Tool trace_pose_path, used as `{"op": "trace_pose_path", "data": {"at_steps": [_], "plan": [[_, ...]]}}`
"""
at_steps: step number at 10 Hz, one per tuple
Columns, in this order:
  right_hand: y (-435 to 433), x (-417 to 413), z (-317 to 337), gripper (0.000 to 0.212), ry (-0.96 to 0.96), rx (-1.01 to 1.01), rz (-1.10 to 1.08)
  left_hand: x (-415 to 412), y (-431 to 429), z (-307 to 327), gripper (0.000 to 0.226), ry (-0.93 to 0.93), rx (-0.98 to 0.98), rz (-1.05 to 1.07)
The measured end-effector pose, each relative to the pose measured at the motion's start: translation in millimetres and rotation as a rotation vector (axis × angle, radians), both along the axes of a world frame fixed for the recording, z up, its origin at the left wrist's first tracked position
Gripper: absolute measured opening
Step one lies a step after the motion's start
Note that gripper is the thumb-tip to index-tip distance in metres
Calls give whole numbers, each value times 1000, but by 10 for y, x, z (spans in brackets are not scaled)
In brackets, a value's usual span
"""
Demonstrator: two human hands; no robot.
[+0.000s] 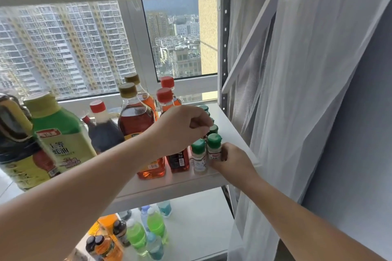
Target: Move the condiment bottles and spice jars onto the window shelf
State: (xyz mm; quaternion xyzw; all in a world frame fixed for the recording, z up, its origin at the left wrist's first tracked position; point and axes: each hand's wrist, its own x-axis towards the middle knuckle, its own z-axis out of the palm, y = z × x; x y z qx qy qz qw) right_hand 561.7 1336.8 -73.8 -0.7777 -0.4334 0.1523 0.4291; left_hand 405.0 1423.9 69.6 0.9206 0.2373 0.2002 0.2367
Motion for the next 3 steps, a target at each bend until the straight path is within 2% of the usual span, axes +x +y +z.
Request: {"op": "trace_pose_path", "data": {"at_steps": [2,3], "plan": [[-43,13,26,21,-16,-55,24,-88,-126,59,11,-86,-15,-6],[-113,-3,57,32,-4,-62,34,-216,-244,58,11,-114,-25,8]]}}
